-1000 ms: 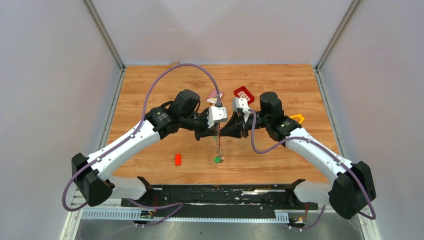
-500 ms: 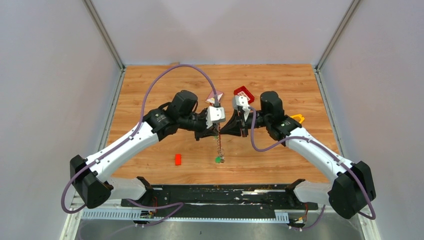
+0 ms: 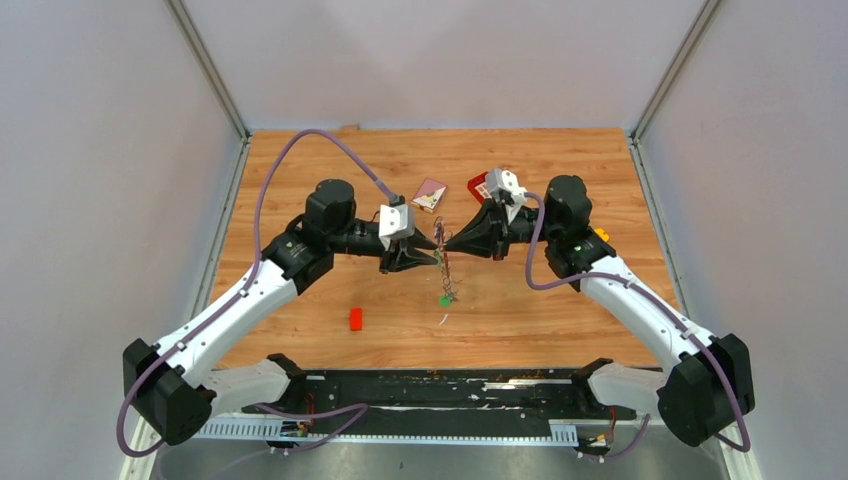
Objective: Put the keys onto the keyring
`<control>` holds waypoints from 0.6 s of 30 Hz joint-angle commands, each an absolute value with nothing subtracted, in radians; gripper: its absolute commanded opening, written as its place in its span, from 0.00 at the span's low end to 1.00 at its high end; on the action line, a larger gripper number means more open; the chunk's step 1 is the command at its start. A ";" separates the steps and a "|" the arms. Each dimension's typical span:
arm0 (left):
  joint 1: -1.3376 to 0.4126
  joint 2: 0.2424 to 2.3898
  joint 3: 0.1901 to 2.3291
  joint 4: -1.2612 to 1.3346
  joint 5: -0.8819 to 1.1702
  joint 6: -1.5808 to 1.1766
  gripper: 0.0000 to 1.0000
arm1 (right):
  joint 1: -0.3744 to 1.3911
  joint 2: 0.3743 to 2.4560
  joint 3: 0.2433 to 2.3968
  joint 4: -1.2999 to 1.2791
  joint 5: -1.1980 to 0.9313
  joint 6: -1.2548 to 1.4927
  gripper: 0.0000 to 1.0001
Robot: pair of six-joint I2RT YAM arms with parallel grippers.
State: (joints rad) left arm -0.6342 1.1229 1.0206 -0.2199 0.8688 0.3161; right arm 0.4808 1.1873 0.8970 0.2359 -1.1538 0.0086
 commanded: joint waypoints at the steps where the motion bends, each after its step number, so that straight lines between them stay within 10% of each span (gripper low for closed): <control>1: -0.636 1.122 1.004 -0.078 0.948 0.234 0.38 | 0.473 1.162 0.892 0.342 -1.193 0.073 0.00; 18: -0.635 1.116 0.978 -0.116 0.912 0.256 0.28 | 0.466 1.169 0.887 0.340 -1.187 0.067 0.00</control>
